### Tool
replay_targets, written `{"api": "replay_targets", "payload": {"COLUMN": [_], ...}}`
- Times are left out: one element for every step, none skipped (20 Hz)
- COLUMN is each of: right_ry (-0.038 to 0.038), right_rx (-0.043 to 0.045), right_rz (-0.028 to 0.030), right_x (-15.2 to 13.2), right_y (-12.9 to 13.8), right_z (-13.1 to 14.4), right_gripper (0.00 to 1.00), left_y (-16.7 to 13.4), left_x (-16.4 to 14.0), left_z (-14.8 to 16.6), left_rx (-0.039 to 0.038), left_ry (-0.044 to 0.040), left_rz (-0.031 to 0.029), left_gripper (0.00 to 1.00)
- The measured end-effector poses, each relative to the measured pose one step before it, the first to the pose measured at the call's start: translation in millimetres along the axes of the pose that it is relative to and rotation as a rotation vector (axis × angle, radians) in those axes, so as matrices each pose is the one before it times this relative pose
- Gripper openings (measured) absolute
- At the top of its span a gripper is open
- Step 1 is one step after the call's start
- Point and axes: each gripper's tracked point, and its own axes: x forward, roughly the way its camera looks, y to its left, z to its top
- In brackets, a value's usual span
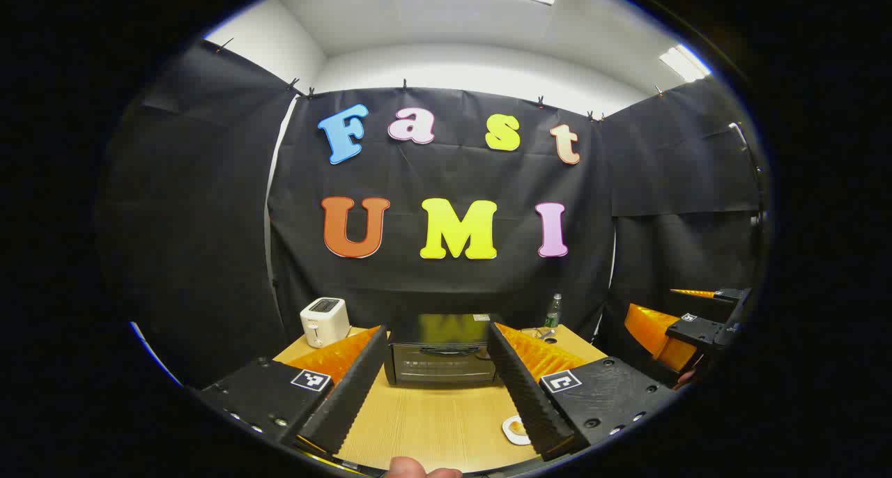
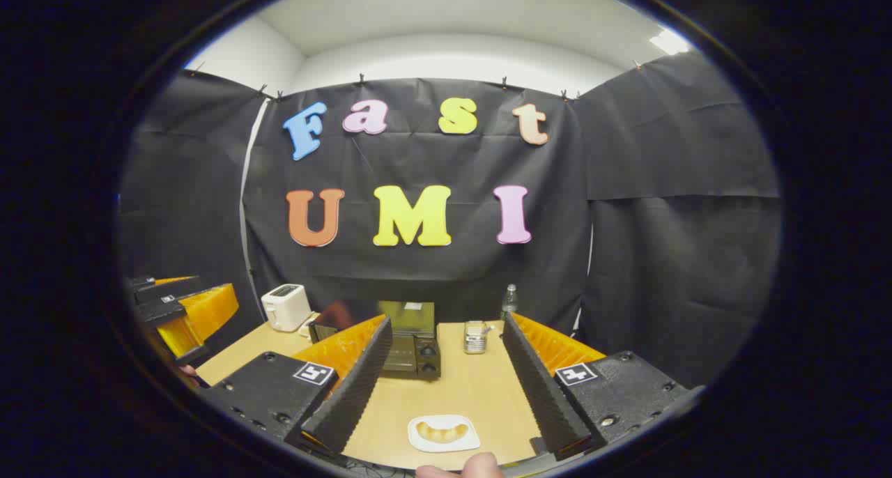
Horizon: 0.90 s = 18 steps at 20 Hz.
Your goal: Open the electric oven with the left hand, put the food in, and close the electric oven.
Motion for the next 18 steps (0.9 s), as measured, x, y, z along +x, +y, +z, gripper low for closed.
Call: {"api": "replay_targets", "payload": {"right_ry": [-0.00525,-0.00358,0.00052,0.00526,0.00176,-0.00101,0.00139,0.00294,0.0022,0.00008,0.0016,0.00211,0.00201,-0.00287,0.00098,0.00148,0.00239,0.00176], "right_rx": [-0.00022,-0.00256,0.00234,0.00202,-0.0004,-0.00253,-0.00095,-0.00116,0.0007,0.00226,0.00132,0.00122,0.00117,0.00253,0.00057,0.00113,0.00186,0.00071], "right_rz": [0.00139,0.00096,0.00511,0.01091,0.00596,-0.00023,-0.00019,-0.00244,-0.00283,-0.00374,-0.00425,-0.00385,-0.00193,-0.00203,-0.00145,0.00141,0.00179,0.00225], "right_x": [0.73,-0.12,0.44,0.68,-0.32,0.2,0.0,-0.21,0.03,0.0,0.75,0.49,1.17,-0.14,-0.05,0.51,1.25,0.95], "right_y": [0.28,0.24,0.83,2.51,1.66,-0.55,-1.58,-1.46,-1.53,-1.67,-1.73,-1.65,-1.31,-0.76,-0.82,0.33,0.57,0.42], "right_z": [3.0,1.1,0.16,-2.82,-1.39,0.7,-0.96,-0.6,0.1,-1.01,-1.14,-0.04,-1.89,1.06,-0.31,-0.23,-1.55,1.04], "right_gripper": [1.0,1.0,1.0,1.0,1.0,1.0,1.0,1.0,1.0,1.0,1.0,1.0,1.0,1.0,1.0,1.0,1.0,1.0], "left_y": [0.06,0.0,-0.55,-0.86,-0.13,-1.22,-1.26,-1.13,-2.44,-0.02,0.01,-1.51,-0.23,0.3,0.01,-1.05,0.42,-0.96], "left_x": [-1.33,-0.71,-0.42,-1.26,-0.21,-0.56,0.08,0.78,1.55,0.23,1.33,0.95,1.07,0.66,0.47,-0.19,0.19,1.03], "left_z": [-0.27,-0.19,-3.06,-1.97,-1.29,0.0,-0.64,-0.55,-1.16,0.19,0.74,0.84,-0.57,-0.65,-0.47,0.55,-0.59,-0.27], "left_rx": [-0.00443,-0.00416,-0.00311,-0.0015,-0.00236,-0.00097,0.00055,0.00158,0.00174,0.00224,0.00347,0.00466,0.00504,0.00313,0.00089,-0.00133,-0.00257,-0.00281], "left_ry": [-0.00255,0.00046,0.00603,0.00594,0.00421,0.00111,-0.0005,-0.00012,0.00361,-0.00088,-0.00259,-0.00162,0.0024,0.00137,0.00187,-0.00064,0.00222,0.00226], "left_rz": [0.0036,0.00258,0.00033,0.0024,0.00062,-0.00214,-0.00237,-0.00281,-0.00272,-0.0014,-0.00495,-0.00413,0.00013,-0.00128,0.00106,0.00129,0.00127,-0.00085], "left_gripper": [0.94,0.94,0.94,0.94,0.94,0.94,0.94,0.94,0.94,0.94,0.94,0.94,0.94,0.94,0.94,0.94,0.94,0.94]}}
